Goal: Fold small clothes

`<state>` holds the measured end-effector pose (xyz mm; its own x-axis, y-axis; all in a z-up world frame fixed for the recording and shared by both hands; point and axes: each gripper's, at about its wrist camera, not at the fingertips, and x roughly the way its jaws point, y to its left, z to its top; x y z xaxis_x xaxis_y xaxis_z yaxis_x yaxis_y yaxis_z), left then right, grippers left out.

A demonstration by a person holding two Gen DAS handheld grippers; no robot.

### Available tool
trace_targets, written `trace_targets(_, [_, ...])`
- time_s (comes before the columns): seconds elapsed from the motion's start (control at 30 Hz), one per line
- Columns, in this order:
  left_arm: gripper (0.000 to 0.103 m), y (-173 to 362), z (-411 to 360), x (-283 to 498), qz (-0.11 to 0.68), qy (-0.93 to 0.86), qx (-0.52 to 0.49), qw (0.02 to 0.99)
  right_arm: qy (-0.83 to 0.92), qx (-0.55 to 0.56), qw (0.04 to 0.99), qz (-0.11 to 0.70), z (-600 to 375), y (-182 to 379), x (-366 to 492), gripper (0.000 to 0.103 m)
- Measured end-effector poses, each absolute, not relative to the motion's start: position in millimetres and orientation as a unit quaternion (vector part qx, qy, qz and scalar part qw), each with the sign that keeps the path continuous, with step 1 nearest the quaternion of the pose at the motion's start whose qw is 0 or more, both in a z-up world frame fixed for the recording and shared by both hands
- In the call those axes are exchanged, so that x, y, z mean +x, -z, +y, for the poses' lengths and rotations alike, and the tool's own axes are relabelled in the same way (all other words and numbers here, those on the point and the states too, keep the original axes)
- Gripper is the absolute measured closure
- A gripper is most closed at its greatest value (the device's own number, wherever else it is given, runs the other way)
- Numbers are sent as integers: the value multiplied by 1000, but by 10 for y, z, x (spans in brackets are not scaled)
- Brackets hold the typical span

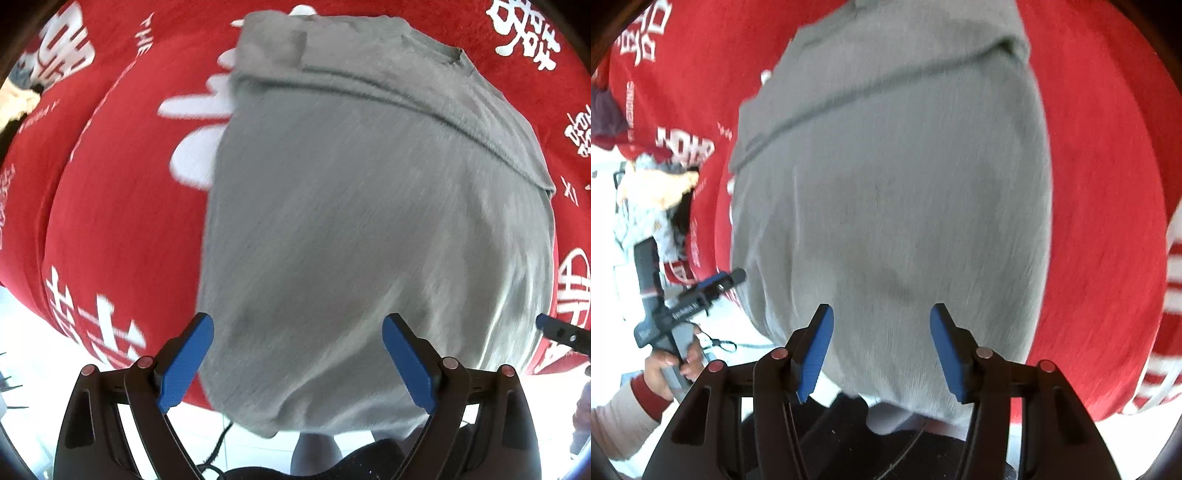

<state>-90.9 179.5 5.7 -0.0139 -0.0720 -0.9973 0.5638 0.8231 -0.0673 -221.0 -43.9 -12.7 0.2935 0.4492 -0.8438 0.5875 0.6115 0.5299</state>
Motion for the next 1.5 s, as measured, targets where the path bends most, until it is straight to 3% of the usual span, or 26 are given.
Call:
trace_targets(0.4, [10,162,2454,-1437,692,318,162,627,38,415,649,636,382,429,-2889,45])
trace_targets(0.9, [10,492,2655,-1249,694,357,166,603,33,402,629,665,237,792,-3158,45])
trace_targets(1.27, [10,468,2527,-1261,713,398,102,568,-49,464,636,614,242,808,-3012,43])
trace_targets(1.37, [19,472,2489,-1256,713,396,112,568,-46,487,629,604,233,815,-2954,43])
trace_targets(1.4, [26,470,2501,-1265,712,393,115,570,-43,492,625,605,246,841,-2946,44])
trace_targets(1.43, [38,470,2516,-1250,713,388,119,572,-34,503,616,605,265,867,-2935,50])
trace_targets(1.47, [46,478,2537,-1241,714,384,123,572,-24,513,609,605,262,887,-2925,72])
trace_targets(1.5, [64,481,2571,-1216,715,381,127,572,-11,522,603,603,240,908,-2939,88])
